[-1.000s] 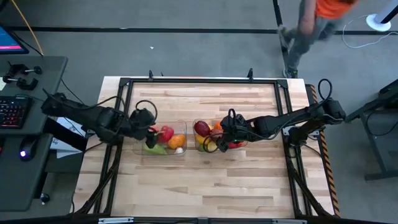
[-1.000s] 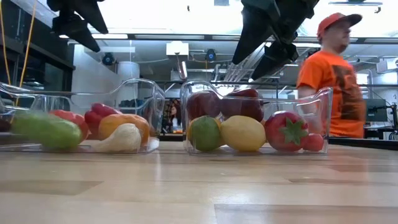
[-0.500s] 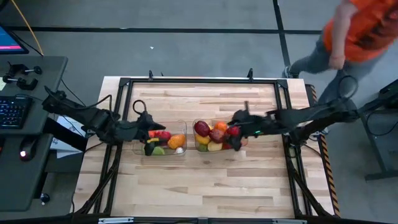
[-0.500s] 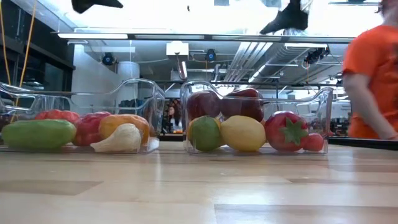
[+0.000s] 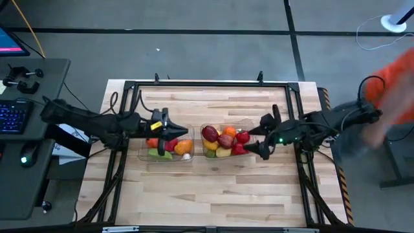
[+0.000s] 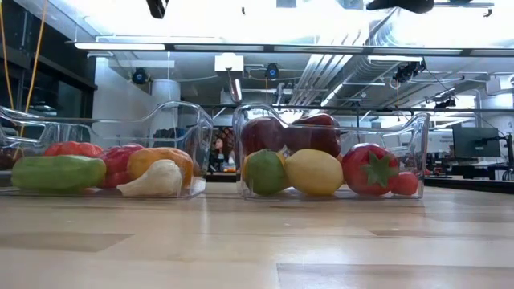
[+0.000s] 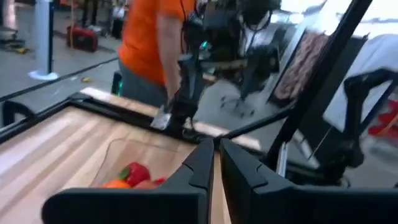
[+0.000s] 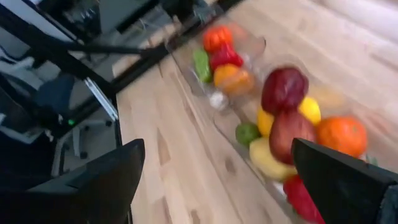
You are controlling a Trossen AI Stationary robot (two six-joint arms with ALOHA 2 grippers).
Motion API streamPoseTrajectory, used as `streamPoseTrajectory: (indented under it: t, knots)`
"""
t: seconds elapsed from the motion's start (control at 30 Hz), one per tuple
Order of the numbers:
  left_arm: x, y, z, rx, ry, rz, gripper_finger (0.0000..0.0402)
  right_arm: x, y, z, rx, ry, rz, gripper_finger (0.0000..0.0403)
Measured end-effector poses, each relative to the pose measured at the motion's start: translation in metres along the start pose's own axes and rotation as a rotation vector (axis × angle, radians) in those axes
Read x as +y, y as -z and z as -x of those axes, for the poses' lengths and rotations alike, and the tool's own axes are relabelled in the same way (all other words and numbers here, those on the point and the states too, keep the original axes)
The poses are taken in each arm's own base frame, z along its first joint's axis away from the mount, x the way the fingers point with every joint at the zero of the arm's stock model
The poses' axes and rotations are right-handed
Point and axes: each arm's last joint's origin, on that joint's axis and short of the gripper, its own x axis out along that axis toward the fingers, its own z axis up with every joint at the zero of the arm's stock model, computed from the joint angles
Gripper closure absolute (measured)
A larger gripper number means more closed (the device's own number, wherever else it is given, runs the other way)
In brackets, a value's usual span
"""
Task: Sort produce into baskets
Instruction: Return to Home Position
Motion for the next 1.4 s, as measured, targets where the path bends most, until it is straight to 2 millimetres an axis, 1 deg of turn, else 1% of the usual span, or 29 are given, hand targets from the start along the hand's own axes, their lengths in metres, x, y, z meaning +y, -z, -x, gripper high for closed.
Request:
streamPoseTrajectory:
  t: [0.1,0.17,0.27,0.33,0.37,0.43,0.5,0.6,0.63,0.67,0.77,0.87,1.0,1.23,1.4]
  knots:
    - [0.013,0.016,-0.002,-0.040,0.005,0.044,0.0394,0.001,0.007,-0.004,0.054,0.026,-0.009,0.0006]
    - [0.021,0.022,0.001,-0.072,0.002,0.065,0.0399,0.002,0.011,-0.007,0.091,0.029,-0.011,0.0006]
    - [0.031,0.019,0.010,-0.144,0.002,0.077,0.0398,0.000,0.018,-0.013,0.153,0.075,-0.037,0.0011]
    - [0.037,0.017,0.018,-0.171,-0.004,0.070,0.0401,-0.002,0.021,-0.013,0.181,0.104,-0.028,0.0030]
    - [0.040,0.016,0.023,-0.183,-0.008,0.068,0.0401,-0.004,0.022,-0.013,0.186,0.123,-0.018,0.0049]
    - [0.046,0.014,0.032,-0.207,-0.020,0.058,0.0401,-0.008,0.023,-0.010,0.188,0.159,0.005,0.0101]
    - [0.050,0.015,0.042,-0.236,-0.025,0.044,0.0401,-0.012,0.023,-0.005,0.200,0.182,0.037,0.0178]
    - [0.056,0.025,0.056,-0.253,-0.032,0.047,0.0401,-0.021,0.026,0.007,0.228,0.237,0.060,0.0331]
    - [0.058,0.030,0.060,-0.258,-0.032,0.057,0.0401,-0.023,0.027,0.012,0.238,0.252,0.068,0.0365]
    - [0.060,0.035,0.064,-0.259,-0.030,0.072,0.0401,-0.025,0.028,0.016,0.243,0.261,0.070,0.0380]
    - [0.067,0.054,0.073,-0.264,-0.022,0.117,0.0401,-0.030,0.030,0.032,0.249,0.260,0.057,0.0379]
    - [0.072,0.072,0.080,-0.288,-0.008,0.163,0.0401,-0.032,0.032,0.047,0.209,0.249,0.044,0.0397]
    - [0.078,0.088,0.087,-0.329,0.010,0.188,0.0401,-0.032,0.034,0.062,0.155,0.214,0.008,0.0394]
    - [0.085,0.113,0.092,-0.321,0.016,0.223,0.0401,-0.029,0.040,0.074,0.098,0.180,-0.020,0.0402]
    - [0.086,0.115,0.093,-0.296,0.014,0.219,0.0401,-0.024,0.049,0.076,0.052,0.150,-0.031,0.0402]
